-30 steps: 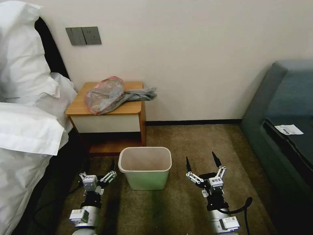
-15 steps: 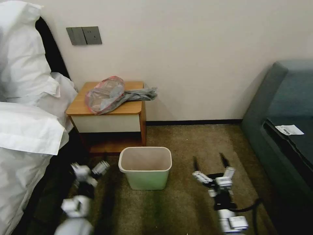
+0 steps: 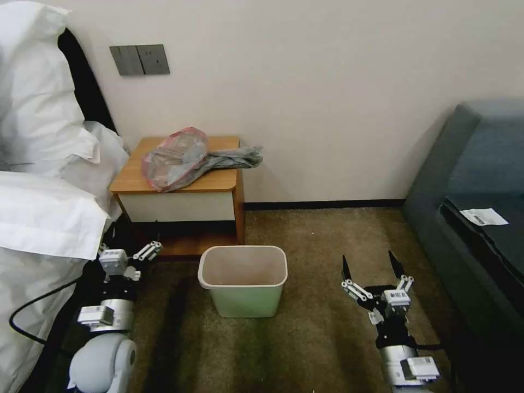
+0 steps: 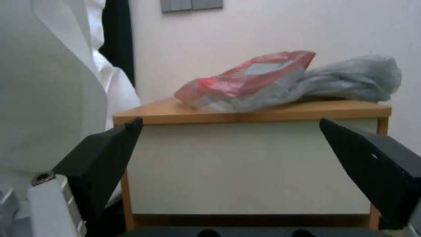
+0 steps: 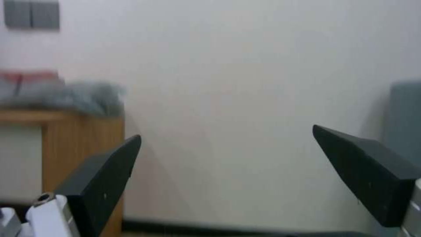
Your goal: Pick up the garbage bag from the table and place it over the trash can.
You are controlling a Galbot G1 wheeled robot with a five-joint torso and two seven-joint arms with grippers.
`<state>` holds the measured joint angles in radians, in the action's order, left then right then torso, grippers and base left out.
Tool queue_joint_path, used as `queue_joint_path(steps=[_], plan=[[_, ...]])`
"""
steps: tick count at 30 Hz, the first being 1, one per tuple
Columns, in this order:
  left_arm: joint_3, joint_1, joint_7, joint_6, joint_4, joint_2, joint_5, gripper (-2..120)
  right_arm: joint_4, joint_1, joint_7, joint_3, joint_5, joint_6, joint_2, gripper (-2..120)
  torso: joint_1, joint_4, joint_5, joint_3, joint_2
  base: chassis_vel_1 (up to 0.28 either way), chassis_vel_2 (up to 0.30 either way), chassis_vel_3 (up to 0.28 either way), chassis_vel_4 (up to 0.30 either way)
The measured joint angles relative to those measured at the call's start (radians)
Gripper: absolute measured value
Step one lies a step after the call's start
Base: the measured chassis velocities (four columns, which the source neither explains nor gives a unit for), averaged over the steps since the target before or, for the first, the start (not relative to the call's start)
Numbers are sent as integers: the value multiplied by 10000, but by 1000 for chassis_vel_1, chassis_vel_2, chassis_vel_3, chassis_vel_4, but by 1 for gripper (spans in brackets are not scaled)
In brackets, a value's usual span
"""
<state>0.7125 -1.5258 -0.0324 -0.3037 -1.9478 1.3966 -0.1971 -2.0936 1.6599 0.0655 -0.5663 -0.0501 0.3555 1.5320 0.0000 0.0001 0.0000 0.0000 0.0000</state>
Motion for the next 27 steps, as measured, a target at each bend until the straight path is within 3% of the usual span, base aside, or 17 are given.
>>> queue_joint_path(steps=[7,8,11,14,19,27], plan=[[-140,-22,451,-270,342,162,585,100,407,-1618,-576,655,-348,-438,-1470,100,0,-1,2,0,0,0,0,0,0],[-149,-74,449,-304,375,227,724,97,714,-2263,-646,981,-891,-660,-2253,100,1,-3,0,0,0,0,0,0,0],[-140,-100,449,-307,403,304,810,95,1116,-3045,-634,1416,-1289,-828,-2938,100,0,-1,3,0,0,0,0,0,0],[-19,-99,464,-348,625,426,1215,95,2135,-4760,-586,2363,-2063,-1075,-3955,100,1,1,1,1,0,0,0,0,0],[-74,-126,610,-337,919,579,1424,88,3364,-6763,-96,3643,-3368,-1533,-4742,100,1,-3,0,1,-1,0,0,0,0],[-192,-78,781,-149,1208,856,1438,82,5158,-9733,36,5323,-4892,-1546,-4526,100,0,0,0,1,-1,0,0,0,0]])
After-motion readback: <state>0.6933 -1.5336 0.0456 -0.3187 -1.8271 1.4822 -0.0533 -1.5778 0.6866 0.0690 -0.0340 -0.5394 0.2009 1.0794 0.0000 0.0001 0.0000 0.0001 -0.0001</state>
